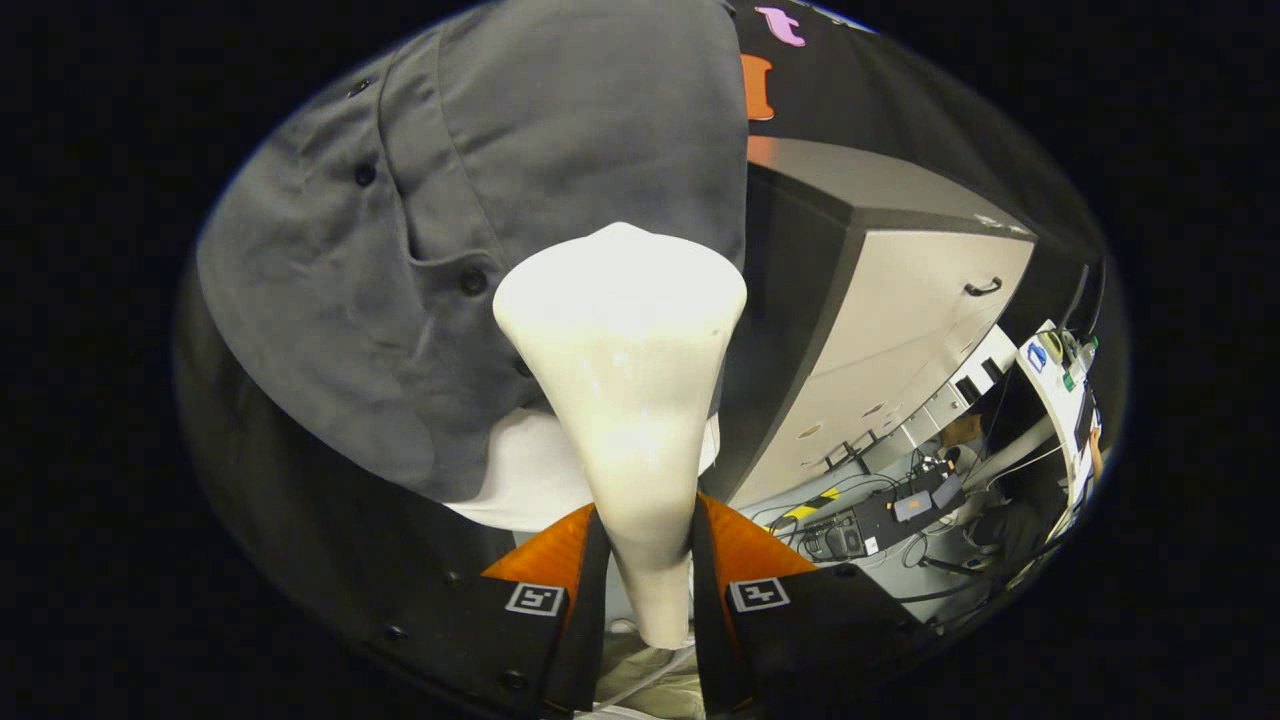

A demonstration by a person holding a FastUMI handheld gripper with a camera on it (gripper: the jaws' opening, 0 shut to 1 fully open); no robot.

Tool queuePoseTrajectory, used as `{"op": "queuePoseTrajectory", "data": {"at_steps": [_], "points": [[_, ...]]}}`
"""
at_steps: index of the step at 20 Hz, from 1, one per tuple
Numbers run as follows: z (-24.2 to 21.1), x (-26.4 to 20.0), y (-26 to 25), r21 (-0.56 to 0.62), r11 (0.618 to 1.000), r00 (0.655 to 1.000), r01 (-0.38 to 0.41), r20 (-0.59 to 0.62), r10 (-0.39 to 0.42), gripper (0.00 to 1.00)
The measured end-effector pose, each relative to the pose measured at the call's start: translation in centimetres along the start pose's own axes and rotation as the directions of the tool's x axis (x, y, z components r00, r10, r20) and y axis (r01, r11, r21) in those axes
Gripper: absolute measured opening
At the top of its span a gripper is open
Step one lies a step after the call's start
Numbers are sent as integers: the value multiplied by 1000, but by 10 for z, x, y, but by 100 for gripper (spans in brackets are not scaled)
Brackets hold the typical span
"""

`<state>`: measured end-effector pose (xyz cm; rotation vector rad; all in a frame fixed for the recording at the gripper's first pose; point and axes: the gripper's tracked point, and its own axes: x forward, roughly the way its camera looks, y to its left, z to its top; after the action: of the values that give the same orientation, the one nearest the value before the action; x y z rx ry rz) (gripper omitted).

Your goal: Iron the clothes twice with a garment steamer, once on the left side and once on the right side.

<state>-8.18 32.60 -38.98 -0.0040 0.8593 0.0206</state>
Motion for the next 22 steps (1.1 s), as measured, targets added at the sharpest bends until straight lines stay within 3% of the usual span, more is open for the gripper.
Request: {"op": "queuePoseTrajectory", "data": {"at_steps": [8, 22], "points": [[66, -69, 31, -4, 1000, 987, -7, 158, 8, 46], [162, -164, 112, -71, 996, 915, -59, 396, 82, 46]]}}
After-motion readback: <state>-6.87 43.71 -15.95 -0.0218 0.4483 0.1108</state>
